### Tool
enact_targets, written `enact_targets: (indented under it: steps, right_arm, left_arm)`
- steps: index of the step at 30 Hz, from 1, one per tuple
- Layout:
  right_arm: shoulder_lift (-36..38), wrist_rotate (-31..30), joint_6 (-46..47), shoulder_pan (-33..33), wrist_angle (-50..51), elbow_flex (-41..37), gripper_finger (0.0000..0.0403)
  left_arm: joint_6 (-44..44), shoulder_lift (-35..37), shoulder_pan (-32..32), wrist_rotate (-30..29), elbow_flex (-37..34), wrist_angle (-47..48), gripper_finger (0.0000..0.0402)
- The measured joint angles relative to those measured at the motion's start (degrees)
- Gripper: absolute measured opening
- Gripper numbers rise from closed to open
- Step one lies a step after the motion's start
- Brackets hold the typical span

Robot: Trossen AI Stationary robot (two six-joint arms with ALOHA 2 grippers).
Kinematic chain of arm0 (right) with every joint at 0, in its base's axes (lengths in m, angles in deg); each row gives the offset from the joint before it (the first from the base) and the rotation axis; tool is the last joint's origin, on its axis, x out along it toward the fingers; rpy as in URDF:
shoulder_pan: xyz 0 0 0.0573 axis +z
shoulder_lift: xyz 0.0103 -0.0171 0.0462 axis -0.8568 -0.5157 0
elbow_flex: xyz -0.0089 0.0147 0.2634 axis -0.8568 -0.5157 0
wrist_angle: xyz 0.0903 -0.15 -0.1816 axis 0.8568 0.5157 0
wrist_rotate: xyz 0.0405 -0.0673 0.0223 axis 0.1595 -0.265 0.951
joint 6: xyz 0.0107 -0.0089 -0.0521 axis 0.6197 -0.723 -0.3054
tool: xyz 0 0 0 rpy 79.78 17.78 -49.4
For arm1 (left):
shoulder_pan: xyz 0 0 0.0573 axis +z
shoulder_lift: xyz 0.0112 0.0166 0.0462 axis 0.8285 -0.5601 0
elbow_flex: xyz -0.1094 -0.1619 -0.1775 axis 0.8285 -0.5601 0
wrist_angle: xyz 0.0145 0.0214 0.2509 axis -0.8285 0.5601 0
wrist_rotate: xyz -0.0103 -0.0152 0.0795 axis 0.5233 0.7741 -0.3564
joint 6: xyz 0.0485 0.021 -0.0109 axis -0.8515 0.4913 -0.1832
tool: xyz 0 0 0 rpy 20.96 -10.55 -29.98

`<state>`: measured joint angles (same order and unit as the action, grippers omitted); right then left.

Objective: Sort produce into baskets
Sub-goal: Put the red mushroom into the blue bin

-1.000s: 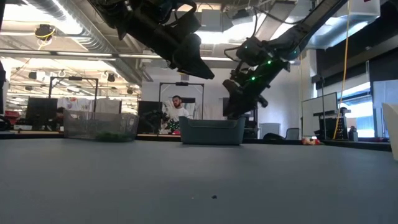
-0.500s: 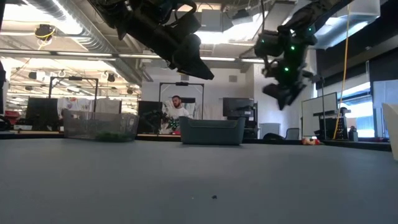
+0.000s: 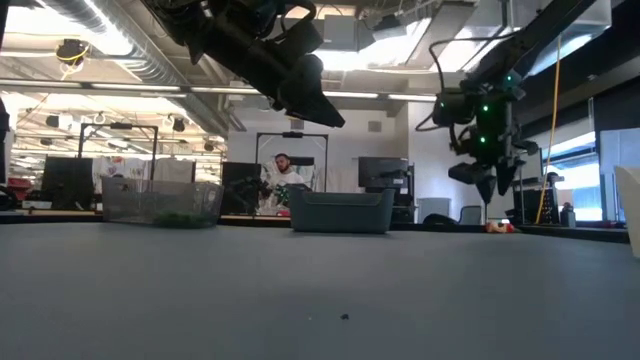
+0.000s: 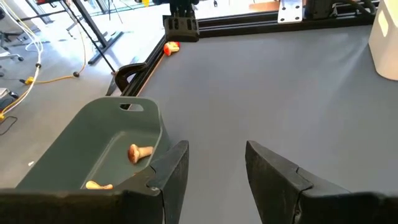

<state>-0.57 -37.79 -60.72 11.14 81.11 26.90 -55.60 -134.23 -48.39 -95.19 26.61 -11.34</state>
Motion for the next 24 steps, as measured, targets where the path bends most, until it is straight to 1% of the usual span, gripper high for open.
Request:
enact_targets:
  steps: [5,11,14,17,20,24]
  right_arm:
    - [-2.8,1.1,-1.3,-2.7,-0.6,0.0,0.02]
    - [-6.4,3.2,-2.5,-4.1,-5.0,0.0,0.02]
    - [-8.3,2.9,-3.6,-4.5,-7.2,0.2,0.02]
    - [-10.5,3.0,-4.2,-4.8,-7.2,1.8,0.0199]
    - [-12.5,1.7,-4.2,-5.6,-6.4,3.4,0.0196]
    - [-14.3,1.3,-4.3,-7.3,-5.8,4.0,0.0189]
  left_arm:
    - [-0.7,0.0,0.0,0.0,0.0,0.0,0.0155]
    - [-1.9,0.0,0.0,0.0,0.0,0.0,0.0155]
    - [-2.0,0.0,0.0,0.0,0.0,0.0,0.0155]
    - [-2.0,0.0,0.0,0.0,0.0,0.0,0.0155]
    - [-2.6,0.0,0.1,0.0,0.0,0.0,0.0155]
    - [-3.1,0.0,0.1,0.0,0.0,0.0,0.0155]
